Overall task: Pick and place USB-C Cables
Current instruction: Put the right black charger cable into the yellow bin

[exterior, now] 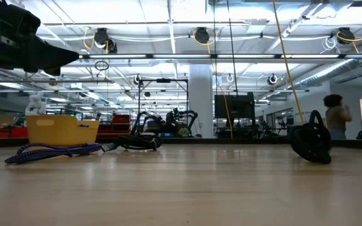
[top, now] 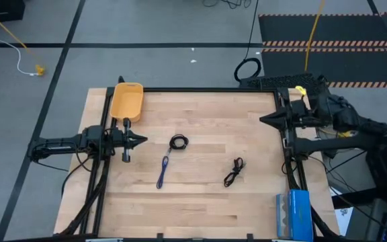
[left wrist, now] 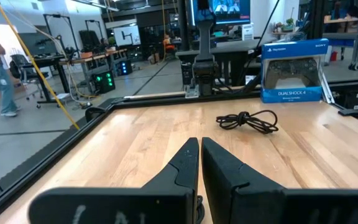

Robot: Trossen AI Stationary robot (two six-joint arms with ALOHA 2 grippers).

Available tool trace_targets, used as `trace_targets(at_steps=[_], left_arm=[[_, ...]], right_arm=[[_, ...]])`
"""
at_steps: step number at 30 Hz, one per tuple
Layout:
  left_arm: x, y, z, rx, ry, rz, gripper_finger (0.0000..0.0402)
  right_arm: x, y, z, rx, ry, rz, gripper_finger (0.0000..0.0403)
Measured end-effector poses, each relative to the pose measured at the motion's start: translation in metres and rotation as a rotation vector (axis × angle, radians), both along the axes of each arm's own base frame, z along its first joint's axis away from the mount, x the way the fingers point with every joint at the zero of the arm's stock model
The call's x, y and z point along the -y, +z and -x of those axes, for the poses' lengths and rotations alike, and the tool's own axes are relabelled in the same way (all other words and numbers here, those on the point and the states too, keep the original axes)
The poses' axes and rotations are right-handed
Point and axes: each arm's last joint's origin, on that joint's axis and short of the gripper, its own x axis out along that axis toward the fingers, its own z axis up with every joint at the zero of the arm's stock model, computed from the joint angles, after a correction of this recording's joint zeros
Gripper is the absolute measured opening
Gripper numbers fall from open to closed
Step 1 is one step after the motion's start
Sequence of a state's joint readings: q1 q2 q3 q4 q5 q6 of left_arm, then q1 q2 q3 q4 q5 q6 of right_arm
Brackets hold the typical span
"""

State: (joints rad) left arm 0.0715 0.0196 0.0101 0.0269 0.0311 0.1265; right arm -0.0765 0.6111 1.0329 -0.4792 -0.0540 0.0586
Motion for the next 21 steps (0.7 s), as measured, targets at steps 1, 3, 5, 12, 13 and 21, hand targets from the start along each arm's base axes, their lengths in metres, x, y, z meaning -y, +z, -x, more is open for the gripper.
trace_targets(at_steps=[1, 3, 5, 12, 13, 21], left_arm=[[0.000, 0.000, 0.000, 0.000, 0.000, 0.000, 0.0024], [0.000, 0.000, 0.000, 0.000, 0.000, 0.000, 0.0024], [0.000, 0.000, 0.000, 0.000, 0.000, 0.000, 0.0024], [0.000, 0.000, 0.000, 0.000, 0.000, 0.000, 0.0024], [0.000, 0.000, 0.000, 0.000, 0.000, 0.000, 0.0024], [0.000, 0.000, 0.000, 0.001, -0.001, 0.024, 0.0024]], right_arm=[[0.000, 0.004, -0.003, -0.010, 0.000, -0.001, 0.0000], [0.001, 0.013, -0.009, -0.023, 0.000, -0.002, 0.0000], [0.001, 0.021, -0.015, -0.019, 0.000, -0.002, 0.0000], [0.002, 0.040, -0.031, -0.038, -0.001, -0.009, 0.0000], [0.003, 0.040, -0.033, -0.042, -0.001, -0.010, 0.0000], [0.003, 0.037, -0.038, -0.077, -0.001, -0.012, 0.0000]])
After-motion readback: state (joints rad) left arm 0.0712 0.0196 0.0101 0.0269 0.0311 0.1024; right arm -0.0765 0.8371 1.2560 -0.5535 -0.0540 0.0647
